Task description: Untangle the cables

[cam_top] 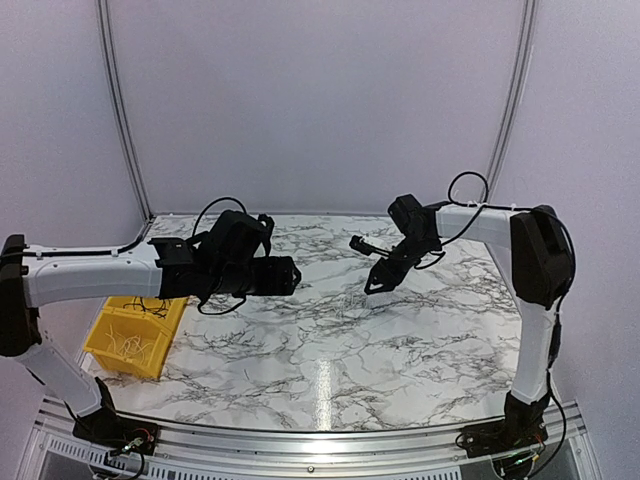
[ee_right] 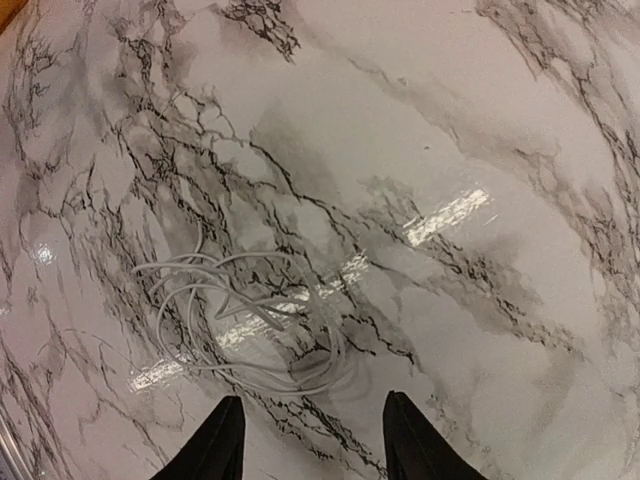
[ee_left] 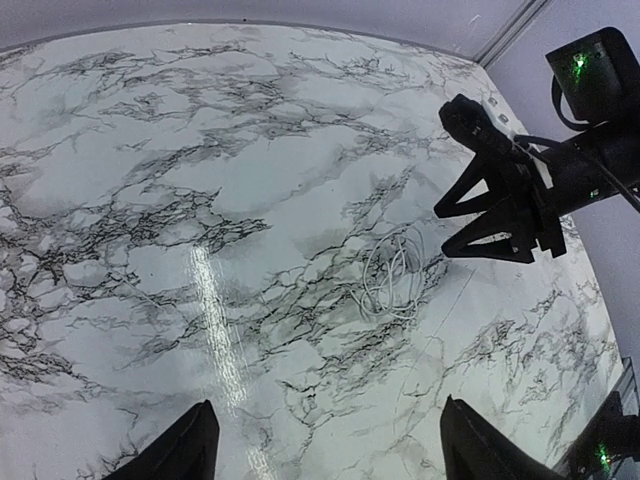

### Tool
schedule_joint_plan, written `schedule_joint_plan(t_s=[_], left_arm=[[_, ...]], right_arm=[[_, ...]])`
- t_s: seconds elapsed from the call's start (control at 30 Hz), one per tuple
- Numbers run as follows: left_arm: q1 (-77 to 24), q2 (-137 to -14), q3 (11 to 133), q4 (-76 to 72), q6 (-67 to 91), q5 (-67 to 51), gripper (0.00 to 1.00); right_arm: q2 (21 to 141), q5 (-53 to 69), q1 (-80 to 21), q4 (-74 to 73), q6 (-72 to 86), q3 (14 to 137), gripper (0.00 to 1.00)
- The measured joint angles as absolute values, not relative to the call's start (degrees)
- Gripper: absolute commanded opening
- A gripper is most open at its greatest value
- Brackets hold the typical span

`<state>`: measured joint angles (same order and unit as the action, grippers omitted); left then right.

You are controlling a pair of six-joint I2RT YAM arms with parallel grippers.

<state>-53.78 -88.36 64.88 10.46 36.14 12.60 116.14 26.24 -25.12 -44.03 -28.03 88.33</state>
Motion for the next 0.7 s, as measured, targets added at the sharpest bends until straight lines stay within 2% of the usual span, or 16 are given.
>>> schedule_joint_plan(t_s=[0.23,0.43,0.7], left_arm=[[-55.3,-88.6,64.9,8.8,38.3,12.1,0.71],[-56.6,-90.0,64.9,6.0,38.1,10.5,0.69],[-57.1,-96.5,65.0,-2.3,35.3,9.9,0.70]], right_arm=[[121.3,29.1,-24.9,-43.3,-25.3,92.7,0.33],[123.8,30.5,-24.9,-43.6,-24.6,93.2,0.01],[121.3,33.2,-25.1,-45.1,-24.3,93.1,0.00]])
